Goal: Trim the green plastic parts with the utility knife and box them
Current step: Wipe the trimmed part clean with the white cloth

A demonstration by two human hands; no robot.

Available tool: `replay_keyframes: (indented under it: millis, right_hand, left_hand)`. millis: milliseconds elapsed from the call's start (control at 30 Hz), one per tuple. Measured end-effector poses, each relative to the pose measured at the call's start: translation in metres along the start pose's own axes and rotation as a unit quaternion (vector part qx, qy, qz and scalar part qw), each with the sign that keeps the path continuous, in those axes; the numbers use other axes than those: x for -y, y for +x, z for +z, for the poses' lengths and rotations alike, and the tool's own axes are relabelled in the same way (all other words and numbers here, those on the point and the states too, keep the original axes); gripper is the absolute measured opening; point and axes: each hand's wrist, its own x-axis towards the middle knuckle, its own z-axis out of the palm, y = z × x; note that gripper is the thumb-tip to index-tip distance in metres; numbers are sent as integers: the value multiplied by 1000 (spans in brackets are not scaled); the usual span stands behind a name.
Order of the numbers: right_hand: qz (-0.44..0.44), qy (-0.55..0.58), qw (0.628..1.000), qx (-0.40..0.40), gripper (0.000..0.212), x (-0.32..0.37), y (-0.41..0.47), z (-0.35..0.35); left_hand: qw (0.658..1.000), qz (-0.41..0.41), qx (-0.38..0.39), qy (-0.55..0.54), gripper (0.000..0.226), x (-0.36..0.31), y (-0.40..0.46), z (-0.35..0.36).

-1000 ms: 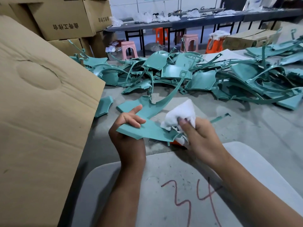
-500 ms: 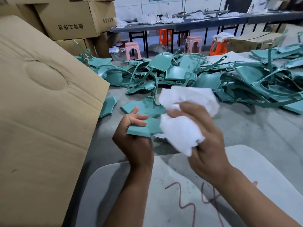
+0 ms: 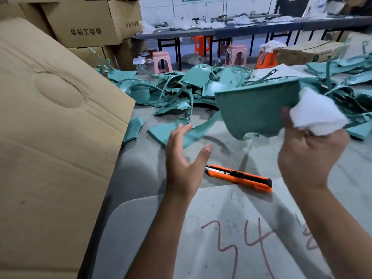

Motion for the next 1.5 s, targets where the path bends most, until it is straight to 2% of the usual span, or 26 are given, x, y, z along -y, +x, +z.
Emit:
replay_keyframes:
  millis: [67, 133, 200, 267, 333, 367, 433, 533, 600, 667, 700, 767, 833, 900, 933, 1000, 1067, 1133, 1200, 1267, 1300, 1367, 1467, 1500]
  right_hand:
    - [39, 44, 997, -50, 11, 9, 12, -4]
    - [129, 121, 980, -92, 52, 12, 24, -8]
    - [185, 234, 951, -85, 56, 16, 31, -9]
    - [275, 342, 897, -60, 47, 16, 26, -3]
    - [387, 339, 857, -27, 23, 14, 12, 7]
    - [432, 302, 850, 0, 18, 8, 2, 11]
    - [508, 233, 827, 64, 23, -2, -19, 17]
    - [559, 205, 793, 127, 21, -9, -43, 24]
    - [561, 212, 793, 108, 13, -12, -51, 32]
    - [555, 227, 797, 72, 25, -13, -52, 39]
    - [521, 199, 826, 84, 20, -17, -52, 41]
    - [398, 78, 903, 142, 4, -25, -50, 37]
    - [272, -50, 945, 175, 4, -34, -46, 29]
    - [182, -163, 960, 133, 14, -42, -38, 20]
    - [170, -186, 964, 82, 14, -45, -33, 15]
    - [191, -106, 976, 6, 12, -43, -25, 8]
    - [228, 33, 972, 44, 27, -33, -27, 10]
    - [241, 96, 953, 157, 40, -25, -35, 16]
    - [204, 56, 934, 287, 48, -23, -40, 18]
    - [123, -41, 907, 400, 36, -30, -39, 17]
    - [99, -89, 895, 425, 38, -33, -37, 17]
    - [78, -128, 900, 409, 37, -34, -34, 17]
    - [52, -167, 930, 322, 6, -37, -29, 17]
    - [47, -180, 936, 298, 16, -37, -29, 17]
  left_hand:
    - [997, 26, 37, 57, 60, -3, -4, 5]
    - [987, 72, 72, 128, 67, -6, -8, 10]
    - [977, 106, 98, 159, 77, -10, -10, 11]
    - [971, 132, 80, 182, 88, -11, -9, 9]
    - [959, 157, 4, 235, 89, -11, -4, 3]
    - [949, 169, -39, 265, 86, -10, -1, -2]
    - [926, 193, -101, 308, 79, -7, 5, -17]
    - [915, 229, -128, 307, 66, -3, 11, -29]
    - [921, 219, -124, 298, 60, -5, 10, -29]
    - [914, 196, -131, 330, 50, -6, 7, -28]
    - [907, 188, -141, 350, 45, -7, 7, -28]
    - [898, 183, -154, 369, 41, -10, 8, -31]
    - [895, 184, -165, 372, 39, -13, 9, -35]
    - [886, 183, -186, 383, 34, -13, 11, -43]
    - [885, 177, -197, 383, 33, -12, 12, -48]
    - [895, 164, -193, 368, 33, -12, 13, -57]
    - [902, 171, -147, 368, 36, -13, 11, -57]
    - [900, 198, -99, 375, 40, -15, 8, -50]
    - [895, 223, -83, 377, 41, -17, 6, -45]
    - [894, 230, -86, 374, 41, -16, 6, -46]
    - [894, 230, -91, 374, 41, -15, 5, -46]
    - [893, 230, -97, 374, 40, -13, 4, -45]
    - [895, 228, -103, 369, 41, -12, 1, -39]
    - [894, 229, -111, 370, 42, -12, 0, -38]
